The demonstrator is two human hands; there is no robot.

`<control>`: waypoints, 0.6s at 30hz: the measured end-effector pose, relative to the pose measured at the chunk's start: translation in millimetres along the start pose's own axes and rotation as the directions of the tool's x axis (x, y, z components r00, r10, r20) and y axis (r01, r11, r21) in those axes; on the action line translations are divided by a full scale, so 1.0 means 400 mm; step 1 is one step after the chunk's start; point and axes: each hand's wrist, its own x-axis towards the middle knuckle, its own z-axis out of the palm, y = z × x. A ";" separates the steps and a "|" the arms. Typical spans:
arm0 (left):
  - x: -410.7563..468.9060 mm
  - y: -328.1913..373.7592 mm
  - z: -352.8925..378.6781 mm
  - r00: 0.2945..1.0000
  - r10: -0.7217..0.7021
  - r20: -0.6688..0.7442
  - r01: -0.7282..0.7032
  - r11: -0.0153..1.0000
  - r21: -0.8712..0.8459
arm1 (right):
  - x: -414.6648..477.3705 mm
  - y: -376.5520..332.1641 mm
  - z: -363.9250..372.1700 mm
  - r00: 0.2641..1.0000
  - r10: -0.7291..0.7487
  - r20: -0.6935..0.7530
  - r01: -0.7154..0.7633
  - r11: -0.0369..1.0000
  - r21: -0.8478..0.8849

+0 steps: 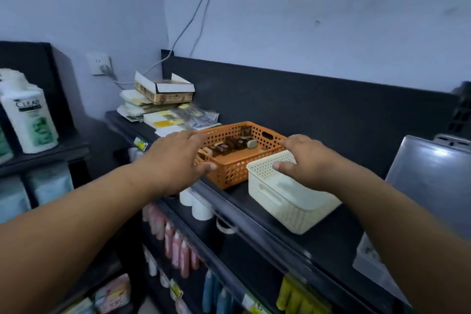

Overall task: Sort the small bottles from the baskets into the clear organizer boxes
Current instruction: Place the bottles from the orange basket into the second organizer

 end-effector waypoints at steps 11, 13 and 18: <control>0.318 -0.101 0.096 0.995 0.057 0.077 -0.052 0.996 -0.066 | 0.304 0.012 0.054 0.997 0.063 0.043 -0.064 0.998 0.028; 0.382 -0.108 0.121 0.989 0.113 0.099 -0.106 0.992 -0.069 | 0.338 0.013 0.059 0.995 0.085 0.055 -0.085 0.996 0.001; 0.570 -0.142 0.208 0.951 0.263 0.163 -0.266 0.964 -0.006 | 0.429 0.007 0.087 0.981 0.182 0.062 -0.179 0.983 -0.046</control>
